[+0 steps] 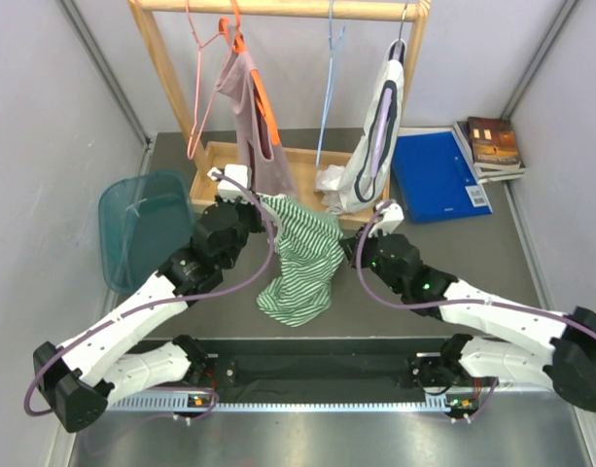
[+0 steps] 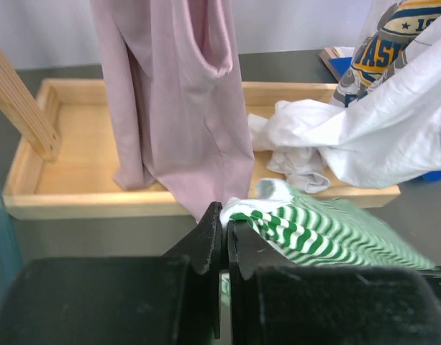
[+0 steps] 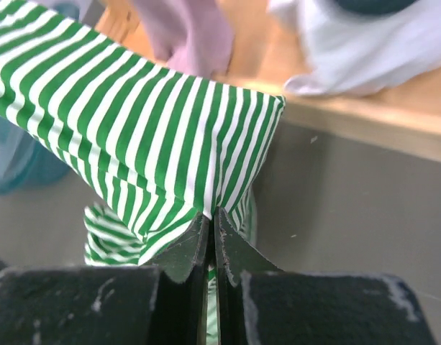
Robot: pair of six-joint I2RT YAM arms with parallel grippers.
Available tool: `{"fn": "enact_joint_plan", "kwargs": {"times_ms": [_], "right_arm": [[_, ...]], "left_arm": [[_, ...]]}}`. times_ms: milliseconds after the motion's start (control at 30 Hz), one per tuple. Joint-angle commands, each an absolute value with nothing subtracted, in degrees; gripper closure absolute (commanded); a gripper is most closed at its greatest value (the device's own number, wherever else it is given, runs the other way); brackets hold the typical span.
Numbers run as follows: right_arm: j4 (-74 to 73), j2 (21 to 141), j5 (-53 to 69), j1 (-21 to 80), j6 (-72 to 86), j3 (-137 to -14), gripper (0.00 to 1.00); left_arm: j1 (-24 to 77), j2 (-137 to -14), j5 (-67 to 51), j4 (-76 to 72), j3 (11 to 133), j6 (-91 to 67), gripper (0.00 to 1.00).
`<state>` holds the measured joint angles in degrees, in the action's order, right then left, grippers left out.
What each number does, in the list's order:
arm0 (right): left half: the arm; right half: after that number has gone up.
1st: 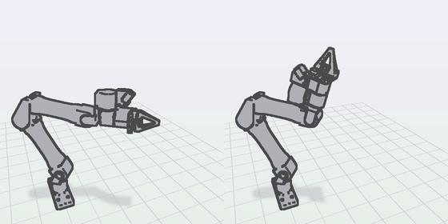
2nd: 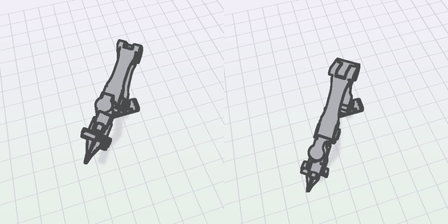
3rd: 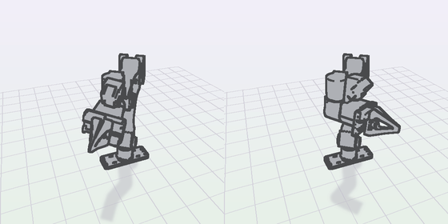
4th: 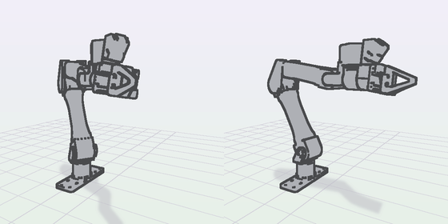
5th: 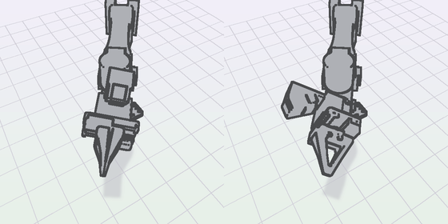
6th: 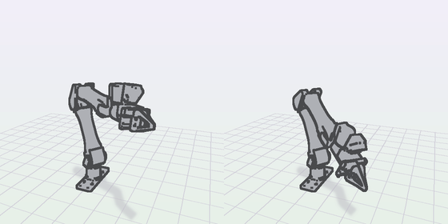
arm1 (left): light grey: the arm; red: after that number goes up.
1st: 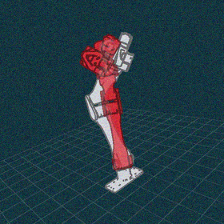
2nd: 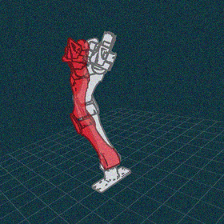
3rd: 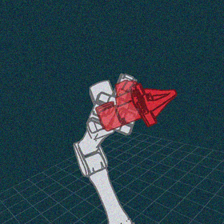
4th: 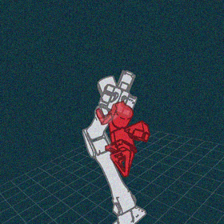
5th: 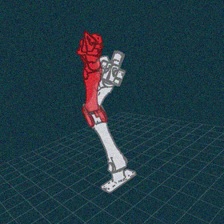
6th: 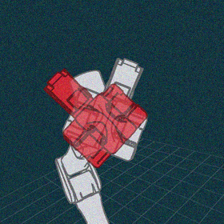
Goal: Place the tank top on the hanger
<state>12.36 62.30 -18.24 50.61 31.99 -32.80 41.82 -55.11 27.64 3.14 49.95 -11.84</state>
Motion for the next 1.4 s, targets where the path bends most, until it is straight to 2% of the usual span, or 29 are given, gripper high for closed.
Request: {"fn": "enact_joint_plan", "kwargs": {"times_ms": [0,200,333,500,633,733,833,900,933,967,1067,1200,1367], "right_arm": [[3.35,56.35,-29.86,51.15,29.36,-34.45,1.00],[0.70,53.96,-35.50,51.15,25.76,-37.26,0.99],[0.79,55.02,-38.58,51.15,23.04,-39.55,0.99],[3.42,55.89,-41.65,50.98,18.55,-42.89,0.91],[7.55,59.84,-40.96,50.45,15.91,-44.82,0.88],[8.26,64.68,-40.43,50.27,16.17,-46.49,0.88],[5.82,67.76,-39.03,50.19,17.57,-47.89,0.84],[4.84,67.51,-37.10,50.27,17.75,-47.73,0.64],[4.14,66.98,-35.78,50.27,17.23,-47.20,0.49],[3.78,66.36,-34.64,50.19,16.62,-47.02,0.26],[0.19,62.94,-27.88,50.62,14.51,-46.58,0.11],[-6.40,57.67,-19.18,53.08,13.97,-46.67,0.09],[-12.38,54.41,-17.58,62.47,15.20,-51.93,0.08]], "left_arm": [[41.75,-56.86,31.20,0.53,57.99,-3.35,1.00],[41.75,-56.87,26.20,4.90,63.71,-1.93,1.00],[41.75,-53.10,14.98,10.79,62.93,-3.77,1.00],[41.75,-47.38,8.18,18.01,61.61,-8.51,1.00],[41.75,-46.23,10.62,20.48,58.72,-10.63,1.00],[41.75,-46.93,16.69,21.00,56.17,-12.56,1.00],[41.57,-49.91,21.26,25.12,55.28,-13.88,1.00],[41.31,-52.81,24.94,27.93,54.23,-13.63,1.00],[41.22,-53.69,26.09,28.73,53.97,-13.45,1.00],[40.96,-55.44,27.06,29.35,53.53,-13.36,1.00],[40.87,-58.70,27.78,31.37,54.75,-13.36,1.00],[40.78,-61.69,24.18,32.08,56.95,-11.35,1.00],[40.69,-62.67,19.87,33.14,57.05,-8.53,1.00]]}}
